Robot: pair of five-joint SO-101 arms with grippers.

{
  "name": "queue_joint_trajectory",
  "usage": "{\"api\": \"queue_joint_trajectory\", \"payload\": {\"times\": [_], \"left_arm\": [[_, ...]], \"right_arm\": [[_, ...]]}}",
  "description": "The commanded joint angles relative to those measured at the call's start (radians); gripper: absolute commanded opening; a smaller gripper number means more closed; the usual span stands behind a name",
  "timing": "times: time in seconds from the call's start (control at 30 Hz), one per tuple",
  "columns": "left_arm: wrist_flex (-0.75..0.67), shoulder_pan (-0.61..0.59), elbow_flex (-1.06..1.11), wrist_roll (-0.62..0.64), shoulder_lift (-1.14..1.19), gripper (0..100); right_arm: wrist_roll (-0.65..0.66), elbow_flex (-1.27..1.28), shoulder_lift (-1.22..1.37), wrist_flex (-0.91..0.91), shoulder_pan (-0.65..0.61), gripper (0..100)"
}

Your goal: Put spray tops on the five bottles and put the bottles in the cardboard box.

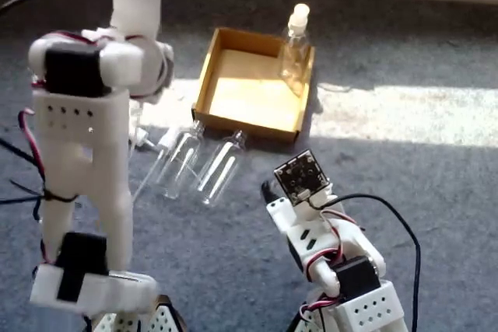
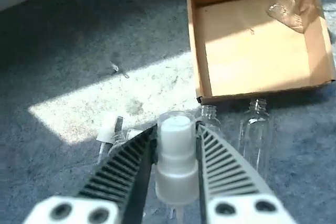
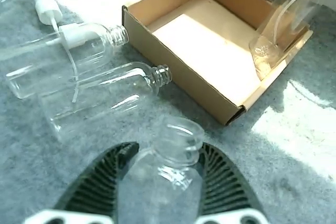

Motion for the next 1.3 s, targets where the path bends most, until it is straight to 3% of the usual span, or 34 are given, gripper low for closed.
{"api": "queue_joint_trajectory", "payload": {"times": [0.0,0.17,0.5,0.77,0.9,1.03,1.27], "left_arm": [[0.0,0.091,0.153,-0.008,-0.312,6],[-0.038,0.162,0.208,0.089,-0.509,6],[-0.405,0.183,0.443,0.319,-0.687,6],[-0.776,0.183,0.8,0.545,-0.858,6],[-0.984,0.234,1.018,0.562,-0.946,6],[-1.066,0.283,1.138,0.562,-0.989,5],[-1.076,0.314,1.193,0.562,-1.003,5]], "right_arm": [[0.003,-0.166,0.17,0.042,-0.039,0.4],[-0.092,-0.288,0.4,0.024,-0.133,0.4],[-0.008,-0.136,0.315,-0.268,-0.343,0.4],[-0.012,0.116,0.168,-0.509,-0.26,0.4],[-0.014,0.222,0.039,-0.538,-0.26,0.4],[-0.064,0.254,-0.044,-0.538,-0.26,0.4],[-0.063,0.259,-0.074,-0.538,-0.26,0.4]]}}
